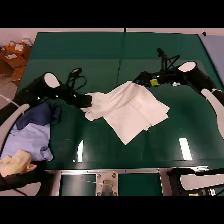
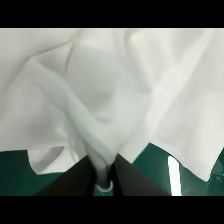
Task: Fold the shirts.
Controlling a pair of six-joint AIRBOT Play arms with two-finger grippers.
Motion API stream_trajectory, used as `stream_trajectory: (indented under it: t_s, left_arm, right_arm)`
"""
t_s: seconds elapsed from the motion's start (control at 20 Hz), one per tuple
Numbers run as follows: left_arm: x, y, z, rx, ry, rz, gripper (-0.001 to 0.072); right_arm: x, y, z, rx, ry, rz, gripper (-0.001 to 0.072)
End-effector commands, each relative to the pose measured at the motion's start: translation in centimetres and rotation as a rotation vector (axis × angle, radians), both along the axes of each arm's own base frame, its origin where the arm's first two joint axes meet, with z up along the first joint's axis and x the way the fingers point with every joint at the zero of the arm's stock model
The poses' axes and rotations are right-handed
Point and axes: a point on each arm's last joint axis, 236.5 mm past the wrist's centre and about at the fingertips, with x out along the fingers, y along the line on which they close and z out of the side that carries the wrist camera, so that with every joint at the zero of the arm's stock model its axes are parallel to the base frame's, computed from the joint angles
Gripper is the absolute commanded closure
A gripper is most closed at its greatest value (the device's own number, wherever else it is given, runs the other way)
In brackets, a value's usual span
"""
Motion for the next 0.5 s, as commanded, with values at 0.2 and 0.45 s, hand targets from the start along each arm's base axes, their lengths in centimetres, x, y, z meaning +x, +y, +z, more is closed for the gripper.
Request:
stream_trajectory:
  t_s: [0.2,0.45]
  left_arm:
    - [-0.1,2.1,0.7,-0.010,0.079,-0.069,0.0242]
    - [3.0,7.7,3.8,-0.025,0.036,0.005,0.0242]
  right_arm:
    - [-7.7,-11.8,2.3,-0.070,0.199,-0.218,0.0422]
    - [-20.6,-7.5,-5.8,-0.073,0.435,-0.239,0.0308]
